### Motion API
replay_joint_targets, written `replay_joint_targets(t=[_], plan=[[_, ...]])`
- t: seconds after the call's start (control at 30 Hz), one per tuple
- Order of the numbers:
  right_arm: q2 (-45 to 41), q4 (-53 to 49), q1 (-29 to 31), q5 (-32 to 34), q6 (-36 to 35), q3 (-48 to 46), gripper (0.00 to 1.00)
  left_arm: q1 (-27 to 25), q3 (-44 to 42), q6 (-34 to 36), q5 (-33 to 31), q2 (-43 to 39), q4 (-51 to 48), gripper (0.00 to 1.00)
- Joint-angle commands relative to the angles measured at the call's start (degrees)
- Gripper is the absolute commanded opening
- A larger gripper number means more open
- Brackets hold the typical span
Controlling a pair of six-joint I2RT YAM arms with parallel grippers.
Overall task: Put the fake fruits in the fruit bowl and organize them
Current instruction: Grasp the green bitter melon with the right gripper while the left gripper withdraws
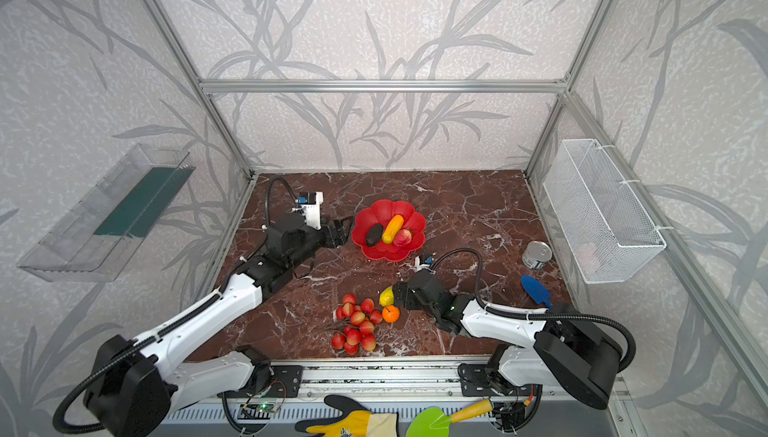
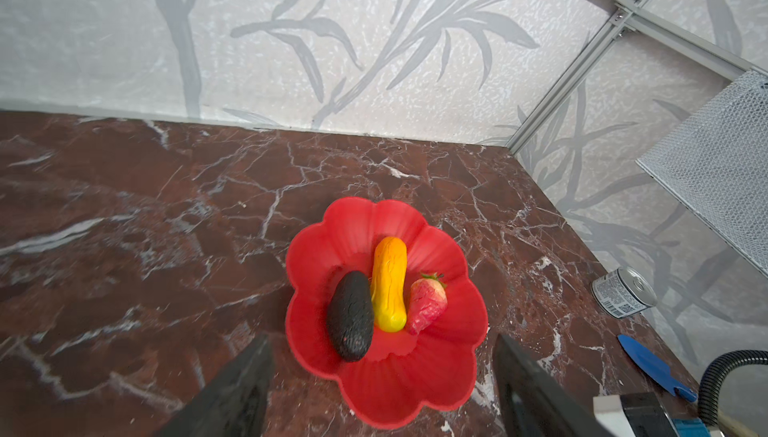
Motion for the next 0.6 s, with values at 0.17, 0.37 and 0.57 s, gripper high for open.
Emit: replay_joint_targets(t=[0.17, 0.37, 0.57], plan=[[6.52, 6.41, 1.21, 4.23, 8.72, 3.20, 0.96, 0.75, -6.40, -1.91, -7.75, -10.72, -3.50, 0.86], [12.22, 9.79, 1.28, 4.39, 11.66, 4.94, 0.91, 0.92, -9.21, -2.30, -9.69, -16.17, -4.52, 0.88], [15.19, 12.60, 1.40, 5.93, 14.39, 5.11, 0.68, 1.12, -9.75, -1.69, -11.17, -19.16, -6.73, 0.90]])
